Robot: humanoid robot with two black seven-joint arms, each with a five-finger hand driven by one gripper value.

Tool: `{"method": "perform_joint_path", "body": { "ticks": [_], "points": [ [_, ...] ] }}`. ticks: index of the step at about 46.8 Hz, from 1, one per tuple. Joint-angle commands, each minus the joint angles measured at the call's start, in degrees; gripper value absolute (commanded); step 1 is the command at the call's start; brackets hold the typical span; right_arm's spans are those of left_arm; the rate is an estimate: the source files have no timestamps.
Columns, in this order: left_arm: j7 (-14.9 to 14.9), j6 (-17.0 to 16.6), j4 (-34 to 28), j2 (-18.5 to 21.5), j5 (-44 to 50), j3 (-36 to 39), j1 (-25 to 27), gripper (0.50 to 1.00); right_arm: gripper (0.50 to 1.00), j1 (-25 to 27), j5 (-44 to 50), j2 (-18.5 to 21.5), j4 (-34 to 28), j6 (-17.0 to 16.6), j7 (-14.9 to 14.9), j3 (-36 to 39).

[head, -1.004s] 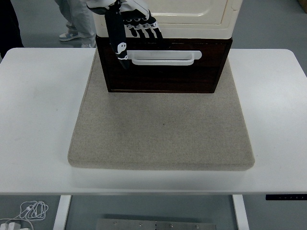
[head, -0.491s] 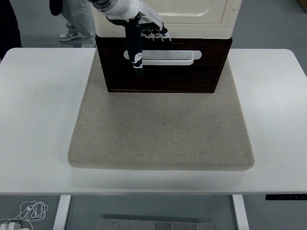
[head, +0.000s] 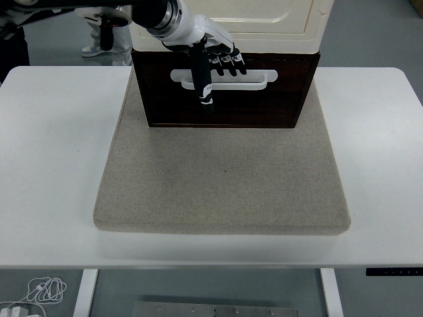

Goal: Open the drawer under the combination cabinet

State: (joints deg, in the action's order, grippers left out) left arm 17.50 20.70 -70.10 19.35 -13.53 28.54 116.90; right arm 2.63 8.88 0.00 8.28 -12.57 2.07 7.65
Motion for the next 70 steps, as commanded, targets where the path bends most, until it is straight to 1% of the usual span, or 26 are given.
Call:
{"method": "perform_joint_path", "body": {
  "ticks": [1, 3, 10, 23, 29, 44, 49, 70],
  "points": [
    [0.0, -0.5, 0.1, -0.2, 0.0, 0.0, -0.5, 1.0, 0.926, 0.0, 0.0, 0.0, 0.1, 0.0, 0.0, 0.0],
    [0.0, -0.6, 0.1, -0.3, 0.0, 0.0, -0.8, 1.0, 0.926, 0.0, 0.0, 0.0, 0.0, 0.0, 0.0, 0.0],
    [0.0, -2.4, 1.0, -0.8, 0.0, 0.0, -1.8, 1.0, 0.926, 0.0, 0.0, 0.0, 0.1, 0.0, 0.0, 0.0],
    [0.0, -2.7, 2.4, -1.5, 0.0, -0.8, -3.4, 1.0, 0.926, 0.0, 0.0, 0.0, 0.1, 0.0, 0.0, 0.0],
    [0.0, -4.1, 2.3, -1.6, 0.0, -0.8, -3.8, 1.0, 0.926, 0.0, 0.0, 0.0, 0.0, 0.0, 0.0, 0.0],
    [0.0, -4.2, 3.0, -1.7, -0.1, -0.7, -4.8, 1.0, 0.926, 0.0, 0.0, 0.0, 0.1, 0.0, 0.0, 0.0],
    [0.0, -4.2, 3.1, -2.7, -0.1, -0.7, -5.0, 1.0, 0.926, 0.0, 0.0, 0.0, 0.1, 0.0, 0.0, 0.0],
    [0.0, -4.3, 3.2, -3.3, -0.3, -0.7, -5.2, 1.0, 0.926, 0.0, 0.0, 0.0, 0.0, 0.0, 0.0, 0.0]
  ]
}}
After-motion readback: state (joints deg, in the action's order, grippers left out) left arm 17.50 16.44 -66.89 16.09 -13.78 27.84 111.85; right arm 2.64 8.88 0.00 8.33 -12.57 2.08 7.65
